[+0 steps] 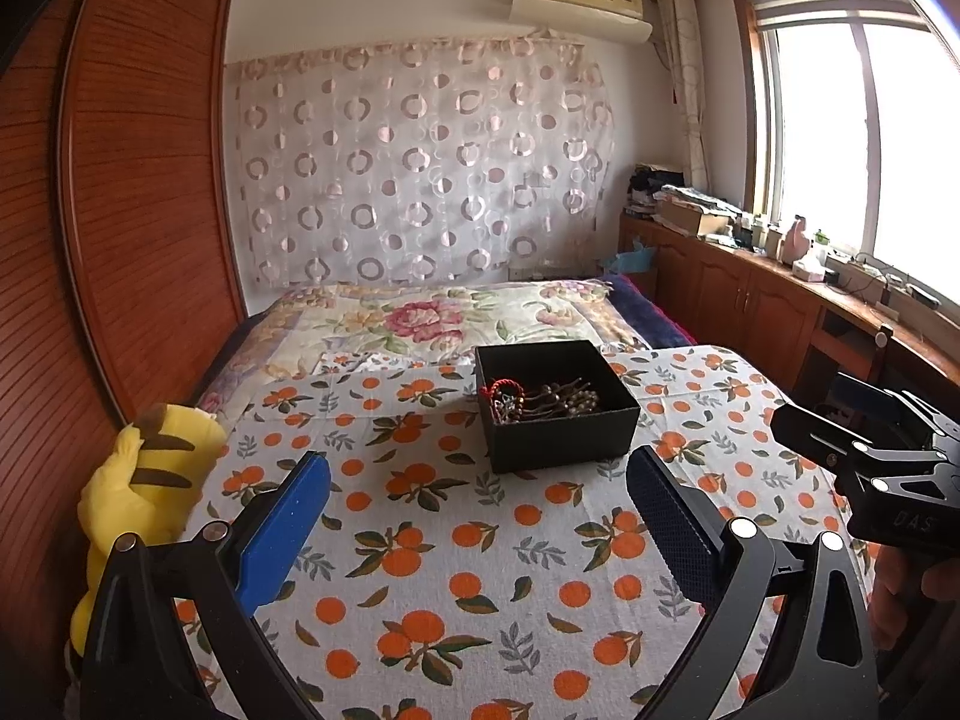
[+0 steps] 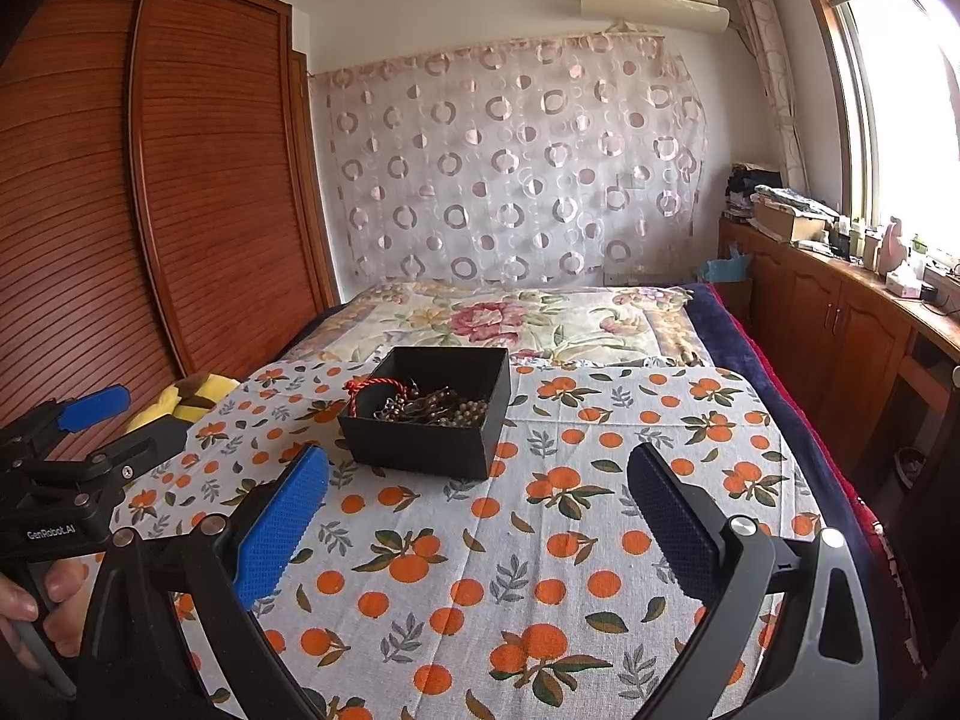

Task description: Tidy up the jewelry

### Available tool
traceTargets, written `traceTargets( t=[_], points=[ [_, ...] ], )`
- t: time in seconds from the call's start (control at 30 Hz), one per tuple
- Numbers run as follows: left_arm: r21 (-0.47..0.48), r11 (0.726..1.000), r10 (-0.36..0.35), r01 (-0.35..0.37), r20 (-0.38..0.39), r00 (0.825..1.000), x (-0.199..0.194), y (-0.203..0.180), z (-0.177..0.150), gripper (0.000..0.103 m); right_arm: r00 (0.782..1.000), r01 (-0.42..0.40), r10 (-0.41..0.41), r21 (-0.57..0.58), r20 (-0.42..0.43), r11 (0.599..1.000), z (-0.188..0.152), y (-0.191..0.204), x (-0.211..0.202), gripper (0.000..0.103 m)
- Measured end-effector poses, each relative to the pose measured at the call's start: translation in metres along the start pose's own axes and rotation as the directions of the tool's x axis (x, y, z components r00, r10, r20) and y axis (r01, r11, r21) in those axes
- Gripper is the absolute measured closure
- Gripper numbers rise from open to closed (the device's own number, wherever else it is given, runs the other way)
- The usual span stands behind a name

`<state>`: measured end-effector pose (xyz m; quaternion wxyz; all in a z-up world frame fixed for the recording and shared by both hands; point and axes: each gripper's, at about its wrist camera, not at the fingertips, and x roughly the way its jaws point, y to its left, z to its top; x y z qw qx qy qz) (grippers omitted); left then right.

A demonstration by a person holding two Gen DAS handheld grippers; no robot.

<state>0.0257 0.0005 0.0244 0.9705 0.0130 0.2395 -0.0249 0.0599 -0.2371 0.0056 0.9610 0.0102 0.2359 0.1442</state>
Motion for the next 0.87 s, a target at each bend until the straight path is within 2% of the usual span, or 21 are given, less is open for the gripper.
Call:
traceTargets(
  t=[0.87],
  points=[
    [0.0,1.0,-0.001,0.001,0.004,1.0,-0.0029,-0.0019,-0.0005,0.008,1.0,0.0,0.0,0.001,0.002,1.0,0.0001,0.0013,-0.0008,0.003]
  ],
)
